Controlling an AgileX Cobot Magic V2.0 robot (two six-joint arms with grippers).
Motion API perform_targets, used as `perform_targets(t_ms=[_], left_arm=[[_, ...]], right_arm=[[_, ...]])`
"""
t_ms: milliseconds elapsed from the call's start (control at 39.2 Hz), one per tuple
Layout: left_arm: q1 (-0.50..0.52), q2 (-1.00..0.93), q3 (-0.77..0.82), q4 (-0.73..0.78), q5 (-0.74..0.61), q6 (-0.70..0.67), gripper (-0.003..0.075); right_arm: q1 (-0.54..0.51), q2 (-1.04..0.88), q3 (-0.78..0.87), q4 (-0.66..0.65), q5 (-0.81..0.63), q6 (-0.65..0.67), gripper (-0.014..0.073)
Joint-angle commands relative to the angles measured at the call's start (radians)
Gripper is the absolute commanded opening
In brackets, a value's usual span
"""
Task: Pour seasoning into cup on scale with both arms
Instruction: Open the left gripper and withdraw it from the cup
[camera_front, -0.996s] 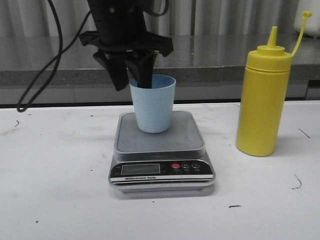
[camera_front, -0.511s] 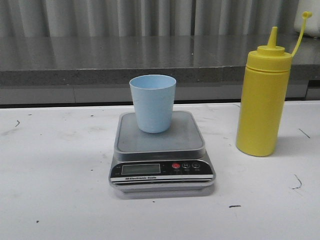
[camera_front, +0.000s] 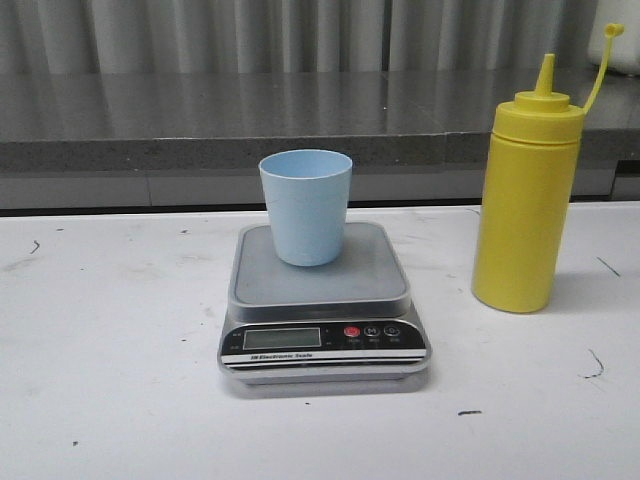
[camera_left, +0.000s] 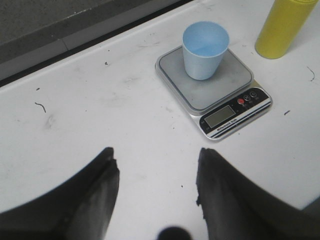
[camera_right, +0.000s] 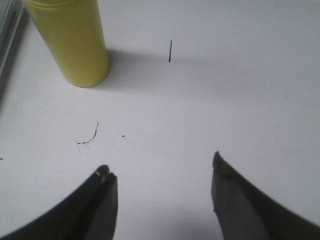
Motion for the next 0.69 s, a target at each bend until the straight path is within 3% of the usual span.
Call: perform_targets(t_ms=[0,306,460,664], left_arm=[[0.000,-0.118,0.058,-0.034,-0.073,-0.013,0.0357],[0.000,-0.306,0.194,-0.062,-0.088,-0.013,0.0357],[0.000,-0.304,0.194,-0.062,-0.090,-0.013,0.0357],[0.000,-0.304,0.194,-0.062,-0.090,-0.013,0.0357]], right_arm=[[-0.007,0.001,-0.026,-0.007,-0.063,-0.007,0.0442],[0.095,0.001,-0.026,0.031,-0.131,-0.049,0.0449],[0.140,0.002,-0.026,0.048,-0.171,-0.049,0.0615],[0.191,0.084,-0.026,0.146,-0.319,-0.049,0.0589]])
